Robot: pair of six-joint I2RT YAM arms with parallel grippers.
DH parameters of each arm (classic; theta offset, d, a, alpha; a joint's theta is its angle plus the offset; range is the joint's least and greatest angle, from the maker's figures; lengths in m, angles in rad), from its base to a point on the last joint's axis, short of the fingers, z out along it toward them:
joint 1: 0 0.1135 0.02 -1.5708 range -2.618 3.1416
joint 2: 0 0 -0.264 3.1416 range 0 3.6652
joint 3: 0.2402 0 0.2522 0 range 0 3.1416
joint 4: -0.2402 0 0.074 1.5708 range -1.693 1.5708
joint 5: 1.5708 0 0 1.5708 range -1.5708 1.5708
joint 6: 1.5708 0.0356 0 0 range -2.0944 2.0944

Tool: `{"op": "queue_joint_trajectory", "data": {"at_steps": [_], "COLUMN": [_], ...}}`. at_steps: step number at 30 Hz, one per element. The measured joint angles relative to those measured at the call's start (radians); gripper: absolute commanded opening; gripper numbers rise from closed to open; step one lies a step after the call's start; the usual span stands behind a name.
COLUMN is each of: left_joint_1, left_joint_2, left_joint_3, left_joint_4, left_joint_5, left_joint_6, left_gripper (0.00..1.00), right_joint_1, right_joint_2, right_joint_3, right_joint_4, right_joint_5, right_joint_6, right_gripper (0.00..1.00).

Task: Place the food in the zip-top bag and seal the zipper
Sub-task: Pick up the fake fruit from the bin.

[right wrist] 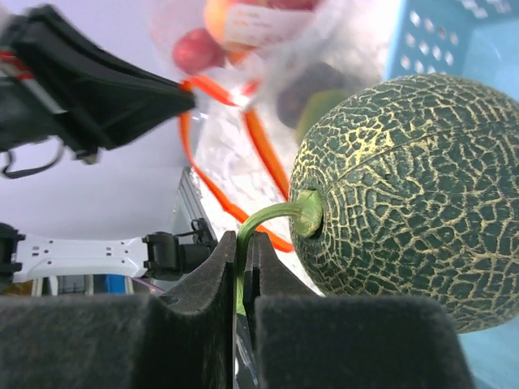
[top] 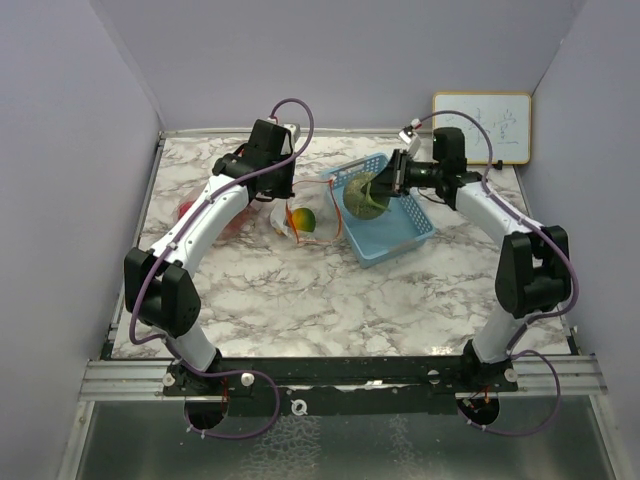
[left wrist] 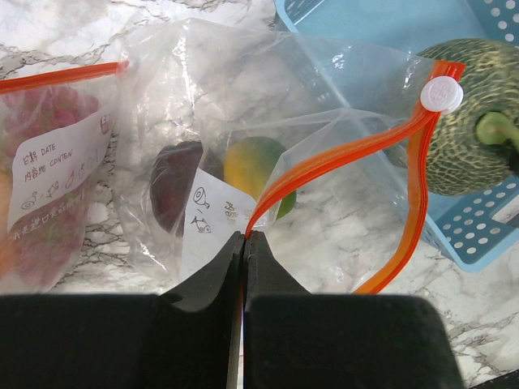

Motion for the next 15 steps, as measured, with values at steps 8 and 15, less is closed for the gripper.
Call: {"op": "queue_joint_trajectory", "data": {"at_steps": [8, 15], "left_joint_1": [0.0, 0.0], "left_joint_2": [0.0, 0.001], "left_joint_3": [0.0, 0.016], "left_joint_4": [0.001, -0.002], "left_joint_5": [0.001, 0.003], "left_joint_6": [-0.001, -0.002], "left_gripper": [0.0, 0.0], "right_joint_1": [-0.004, 0.019], "right_joint_2": [-0.084, -0.111], "right_joint_3": [0.106, 0.133], "right_joint_4": [0.095, 0.243], "right_joint_5": [-0.097, -0.19], "right_joint_6": [0.066, 0.169], "right_gripper": [0.02, 0.02]}}
